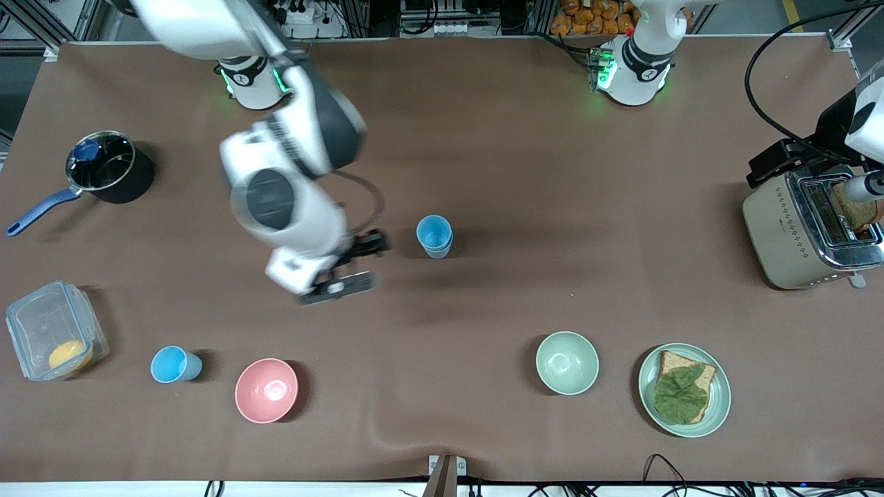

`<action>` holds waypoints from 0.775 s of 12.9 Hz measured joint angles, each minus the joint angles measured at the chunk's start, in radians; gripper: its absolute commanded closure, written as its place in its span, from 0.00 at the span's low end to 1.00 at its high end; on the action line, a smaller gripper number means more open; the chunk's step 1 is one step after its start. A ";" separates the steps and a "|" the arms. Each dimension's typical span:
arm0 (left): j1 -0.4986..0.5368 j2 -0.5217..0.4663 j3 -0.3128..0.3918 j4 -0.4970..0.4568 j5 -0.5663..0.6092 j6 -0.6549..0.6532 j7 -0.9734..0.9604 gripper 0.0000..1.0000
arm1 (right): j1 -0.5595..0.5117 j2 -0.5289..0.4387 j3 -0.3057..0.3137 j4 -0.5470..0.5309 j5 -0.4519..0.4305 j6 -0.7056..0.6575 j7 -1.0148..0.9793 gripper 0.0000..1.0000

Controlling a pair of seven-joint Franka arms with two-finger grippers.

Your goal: Stack blue cups with both arms

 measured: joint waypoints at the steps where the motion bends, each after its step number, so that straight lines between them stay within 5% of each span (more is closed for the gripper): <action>1: 0.000 0.000 0.000 0.000 0.000 -0.001 0.000 0.00 | -0.068 -0.020 -0.001 -0.008 0.000 -0.016 -0.077 0.00; 5: 0.000 -0.001 -0.001 -0.007 0.000 -0.003 0.000 0.00 | -0.278 -0.162 -0.002 -0.137 0.000 -0.020 -0.230 0.00; 10: 0.000 -0.004 -0.001 -0.012 0.000 -0.007 0.000 0.00 | -0.371 -0.442 -0.002 -0.357 -0.033 -0.088 -0.221 0.00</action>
